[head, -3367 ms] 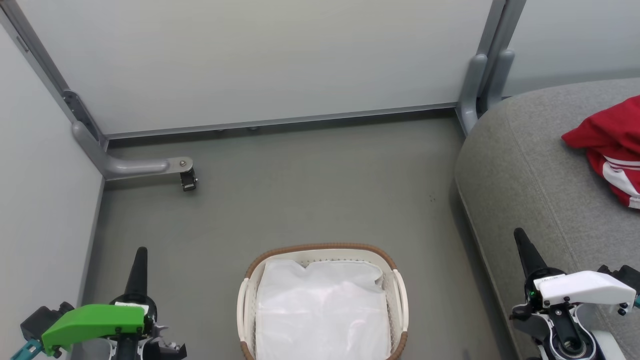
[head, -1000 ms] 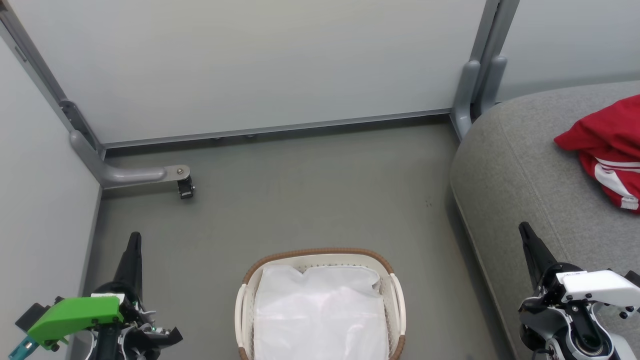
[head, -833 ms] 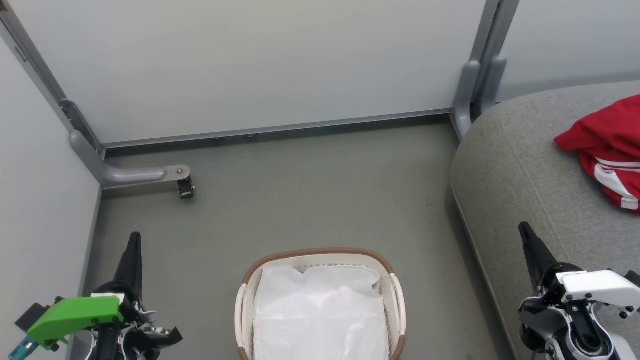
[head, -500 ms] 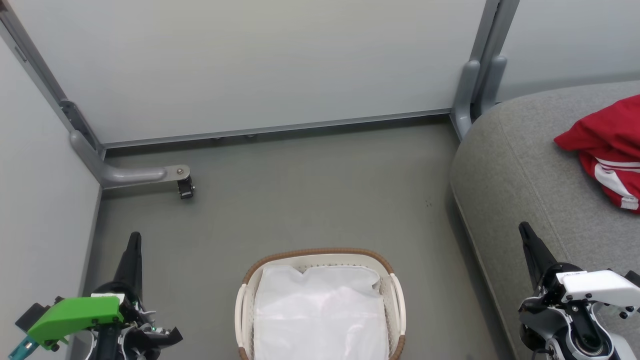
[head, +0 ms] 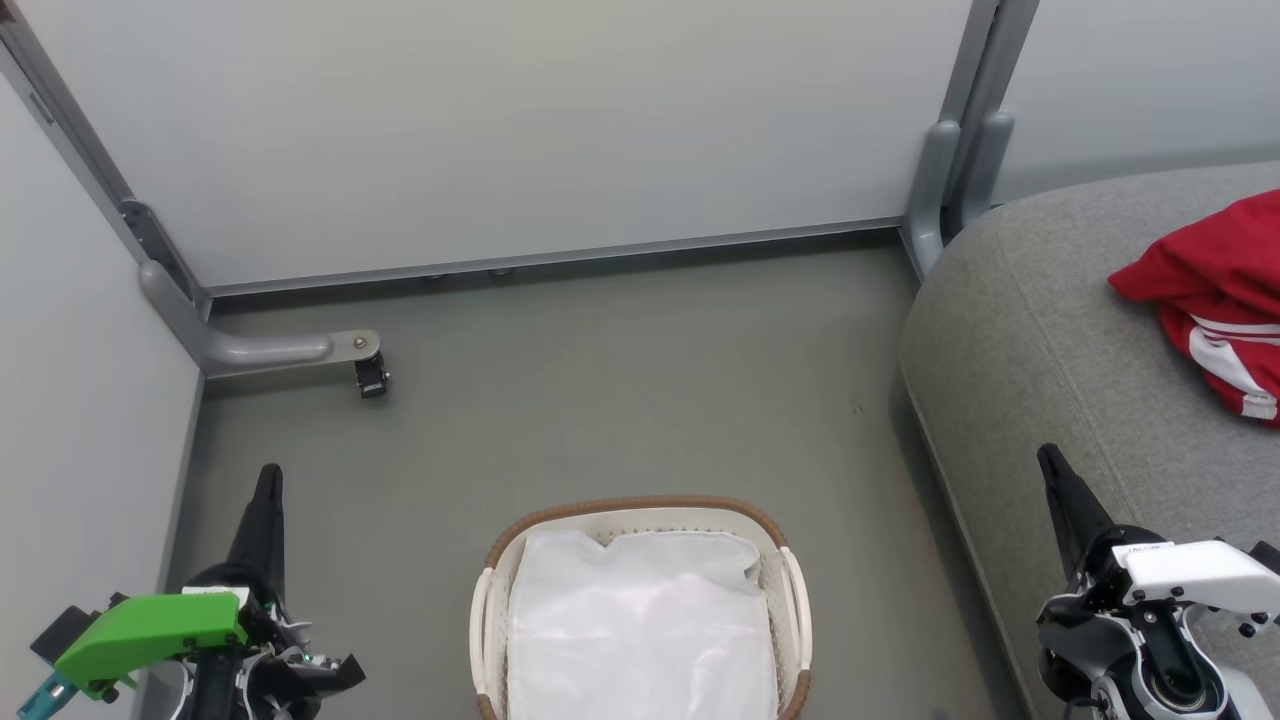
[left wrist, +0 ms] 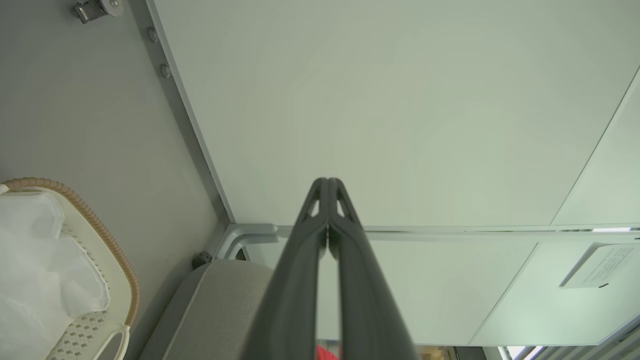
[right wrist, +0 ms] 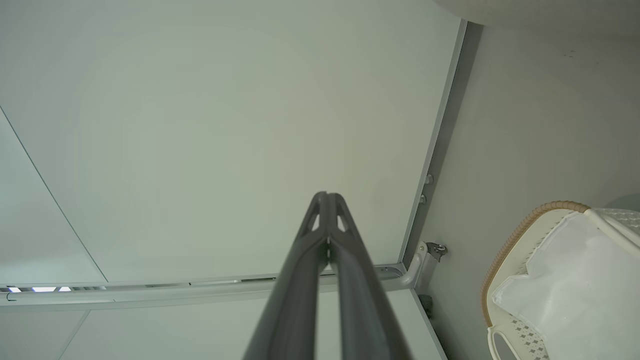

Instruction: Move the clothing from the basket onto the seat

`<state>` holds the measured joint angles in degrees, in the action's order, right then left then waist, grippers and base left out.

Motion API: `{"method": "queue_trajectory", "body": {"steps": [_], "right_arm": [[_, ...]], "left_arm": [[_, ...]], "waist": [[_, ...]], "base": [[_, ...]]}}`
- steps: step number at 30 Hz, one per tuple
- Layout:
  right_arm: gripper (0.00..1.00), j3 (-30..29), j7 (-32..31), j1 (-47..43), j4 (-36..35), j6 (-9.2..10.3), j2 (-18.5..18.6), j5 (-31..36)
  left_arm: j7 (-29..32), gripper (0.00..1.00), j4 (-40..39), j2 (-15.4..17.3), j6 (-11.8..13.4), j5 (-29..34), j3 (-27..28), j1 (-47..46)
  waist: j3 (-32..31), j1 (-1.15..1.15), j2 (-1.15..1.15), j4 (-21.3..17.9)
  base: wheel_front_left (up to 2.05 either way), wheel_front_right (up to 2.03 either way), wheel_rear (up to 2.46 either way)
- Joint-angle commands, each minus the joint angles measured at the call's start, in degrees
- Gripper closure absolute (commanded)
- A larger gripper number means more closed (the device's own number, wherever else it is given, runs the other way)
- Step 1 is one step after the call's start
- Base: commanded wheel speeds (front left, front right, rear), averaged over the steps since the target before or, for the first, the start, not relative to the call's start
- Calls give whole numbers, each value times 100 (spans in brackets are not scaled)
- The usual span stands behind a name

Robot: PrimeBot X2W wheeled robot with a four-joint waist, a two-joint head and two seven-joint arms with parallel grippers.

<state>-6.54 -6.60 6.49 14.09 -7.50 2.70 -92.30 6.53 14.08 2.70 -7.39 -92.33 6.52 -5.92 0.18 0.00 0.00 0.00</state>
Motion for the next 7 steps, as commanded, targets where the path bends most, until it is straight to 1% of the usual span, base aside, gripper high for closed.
{"method": "queue_trajectory", "body": {"steps": [1,7], "right_arm": [[100,-9,-8,-57,-23,2,34,-22],[100,-9,-8,-58,-23,2,34,-22]], "left_arm": [[19,100,-11,33,-22,-18,13,-61],[19,100,-11,33,-22,-18,13,-61]], "waist": [[0,0,0,0],[0,0,0,0]], "base": [[0,0,0],[0,0,0]]}}
